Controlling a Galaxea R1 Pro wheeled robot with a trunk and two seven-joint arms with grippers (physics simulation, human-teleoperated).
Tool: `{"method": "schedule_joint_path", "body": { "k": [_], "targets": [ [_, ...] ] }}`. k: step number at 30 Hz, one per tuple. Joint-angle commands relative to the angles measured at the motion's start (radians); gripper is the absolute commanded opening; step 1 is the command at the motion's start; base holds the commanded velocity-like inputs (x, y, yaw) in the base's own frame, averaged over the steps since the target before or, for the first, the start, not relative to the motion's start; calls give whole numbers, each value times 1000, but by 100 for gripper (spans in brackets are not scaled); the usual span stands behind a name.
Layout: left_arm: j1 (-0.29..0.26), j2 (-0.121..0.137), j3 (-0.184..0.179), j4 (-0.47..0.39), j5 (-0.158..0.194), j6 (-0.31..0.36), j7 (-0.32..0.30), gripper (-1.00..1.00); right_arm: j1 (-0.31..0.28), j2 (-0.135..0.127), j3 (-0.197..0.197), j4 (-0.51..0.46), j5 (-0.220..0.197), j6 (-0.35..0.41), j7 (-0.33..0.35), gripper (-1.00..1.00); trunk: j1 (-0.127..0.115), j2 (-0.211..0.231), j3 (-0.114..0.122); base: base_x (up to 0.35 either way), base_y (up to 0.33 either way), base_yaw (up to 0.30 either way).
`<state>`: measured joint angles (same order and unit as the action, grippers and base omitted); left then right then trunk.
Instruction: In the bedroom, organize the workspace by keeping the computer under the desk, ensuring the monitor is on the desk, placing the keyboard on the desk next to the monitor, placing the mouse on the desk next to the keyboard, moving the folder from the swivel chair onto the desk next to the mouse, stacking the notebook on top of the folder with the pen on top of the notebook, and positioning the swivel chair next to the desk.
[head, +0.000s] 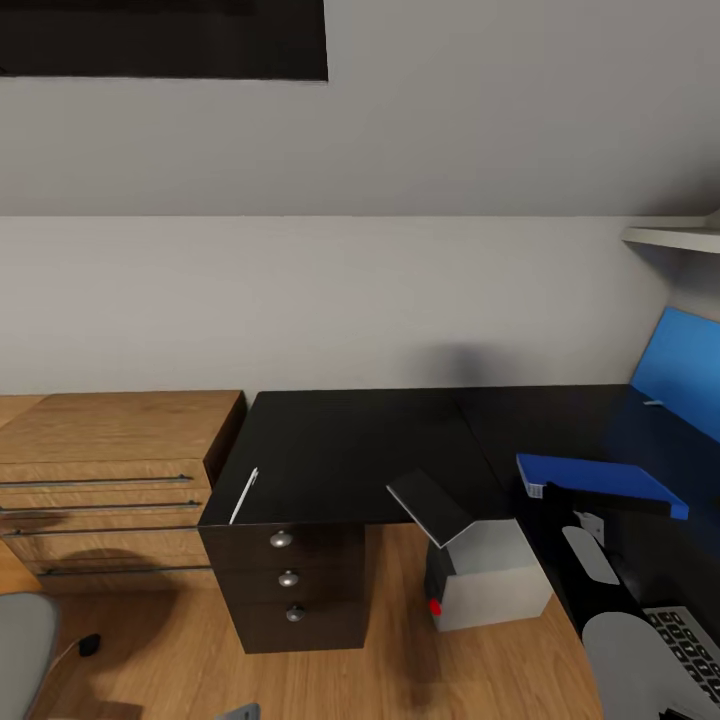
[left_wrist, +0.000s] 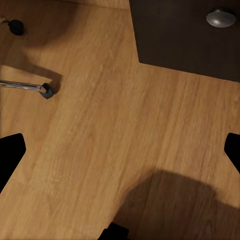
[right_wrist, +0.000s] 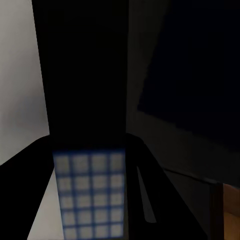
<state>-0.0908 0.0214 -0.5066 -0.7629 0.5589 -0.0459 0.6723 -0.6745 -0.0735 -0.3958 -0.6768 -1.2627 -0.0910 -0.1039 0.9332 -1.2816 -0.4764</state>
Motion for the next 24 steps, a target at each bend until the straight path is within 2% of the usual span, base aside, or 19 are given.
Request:
{"method": "schedule_joint_path", "body": {
  "k": [1, 24],
  "targets": [
    [-1, 2, -7, -1, 10, -5, 7, 100, 0, 0, 2, -1, -11, -4, -4, -100, 0, -1, -1, 0, 0, 0],
    [-1, 3, 3, 1, 15, -5, 7, 100, 0, 0, 2, -3, -9, -4, -7, -100, 0, -1, -1, 0, 0, 0]
  ]
}}
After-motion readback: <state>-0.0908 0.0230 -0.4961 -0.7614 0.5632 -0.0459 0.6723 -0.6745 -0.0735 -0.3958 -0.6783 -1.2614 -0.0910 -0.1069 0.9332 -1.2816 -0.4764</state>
